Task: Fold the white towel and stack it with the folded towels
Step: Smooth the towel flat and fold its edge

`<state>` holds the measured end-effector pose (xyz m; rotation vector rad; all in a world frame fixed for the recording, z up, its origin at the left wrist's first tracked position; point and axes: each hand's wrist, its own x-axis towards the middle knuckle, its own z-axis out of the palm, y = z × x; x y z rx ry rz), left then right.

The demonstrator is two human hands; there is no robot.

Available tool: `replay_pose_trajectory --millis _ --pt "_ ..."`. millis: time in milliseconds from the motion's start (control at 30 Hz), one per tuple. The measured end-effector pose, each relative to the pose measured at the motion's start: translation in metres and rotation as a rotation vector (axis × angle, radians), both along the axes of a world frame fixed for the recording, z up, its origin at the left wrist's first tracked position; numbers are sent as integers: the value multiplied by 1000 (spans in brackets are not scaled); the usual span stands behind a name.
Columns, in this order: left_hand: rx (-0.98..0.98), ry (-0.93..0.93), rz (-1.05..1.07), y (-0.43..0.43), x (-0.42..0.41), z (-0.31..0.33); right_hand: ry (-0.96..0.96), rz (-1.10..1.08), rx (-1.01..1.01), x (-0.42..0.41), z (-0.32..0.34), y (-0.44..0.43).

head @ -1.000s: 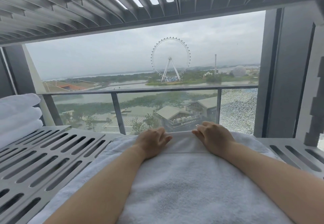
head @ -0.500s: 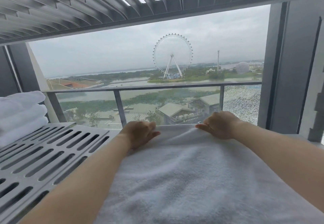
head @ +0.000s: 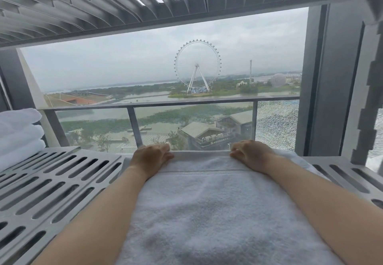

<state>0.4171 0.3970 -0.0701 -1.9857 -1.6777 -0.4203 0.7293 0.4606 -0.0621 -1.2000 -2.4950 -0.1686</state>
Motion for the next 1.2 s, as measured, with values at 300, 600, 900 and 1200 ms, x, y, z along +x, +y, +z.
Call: replay_pose_trajectory --millis 300,600,900,1200 --pt "-144 -2 59 -7 3 1 -103 -167 -143 4 0 -7" --pt "-212 13 62 -59 8 5 -101 -143 -94 7 0 -57" --pt "-178 134 52 -81 8 13 -31 -94 -66 18 2 -69" --pt "-61 270 109 -75 -11 12 -138 -70 11 58 0 -61"
